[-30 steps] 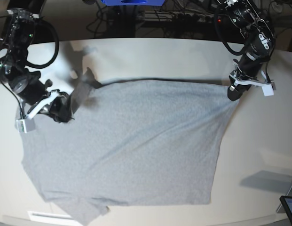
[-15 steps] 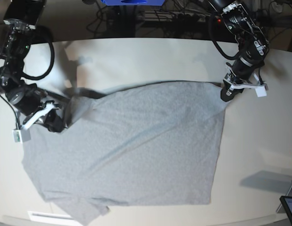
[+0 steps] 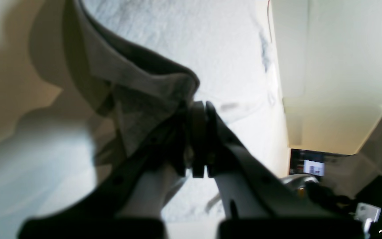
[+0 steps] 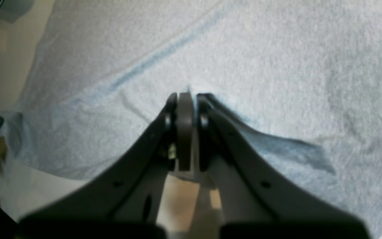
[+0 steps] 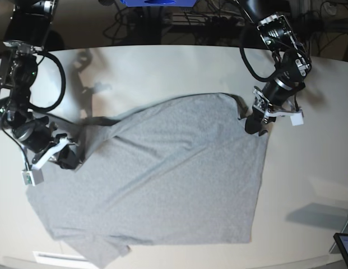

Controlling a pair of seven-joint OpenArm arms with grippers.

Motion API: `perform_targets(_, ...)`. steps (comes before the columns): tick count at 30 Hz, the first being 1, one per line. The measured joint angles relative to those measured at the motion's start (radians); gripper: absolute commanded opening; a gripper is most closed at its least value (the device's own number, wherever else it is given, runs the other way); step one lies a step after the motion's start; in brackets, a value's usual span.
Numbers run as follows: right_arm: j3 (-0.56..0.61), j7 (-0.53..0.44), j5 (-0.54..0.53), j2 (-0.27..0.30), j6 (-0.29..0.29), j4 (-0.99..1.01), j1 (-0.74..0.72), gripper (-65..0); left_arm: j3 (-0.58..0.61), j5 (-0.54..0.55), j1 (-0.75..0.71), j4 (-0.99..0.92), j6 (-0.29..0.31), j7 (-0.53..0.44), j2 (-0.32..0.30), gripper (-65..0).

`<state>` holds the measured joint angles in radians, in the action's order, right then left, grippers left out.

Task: Fold the T-shirt properly
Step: 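Lift the held edge with both grippers and pull it toward the robot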

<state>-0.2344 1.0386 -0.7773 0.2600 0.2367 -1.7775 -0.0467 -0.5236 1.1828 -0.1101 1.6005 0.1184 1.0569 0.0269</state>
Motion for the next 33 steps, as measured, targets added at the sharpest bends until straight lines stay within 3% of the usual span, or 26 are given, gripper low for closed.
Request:
perform_targets(6,0.006,0.003,0.0,0.0,-0.001,0.014,-0.045,-64.9,-0.002,-0.003,0.022,-0.013,-0.015,-0.003,0.001,-65.0)
perform_targets(11,0.006,0.007,-0.001,0.003,0.0,0.049,-0.078,-64.9,-0.056,0.065,0.064,-0.017,-0.014,-0.011,0.0,-65.0)
perform_targets(24,0.011,-0.015,0.009,0.021,0.002,0.165,-0.134,-64.9,-0.063,0.056,0.208,-0.135,-0.015,-0.01,0.004,-65.0)
perform_targets(33,0.013,-0.063,0.025,0.044,0.003,0.277,-0.186,-64.9,-0.148,0.05,0.249,-0.275,-0.025,-0.087,0.002,-65.0)
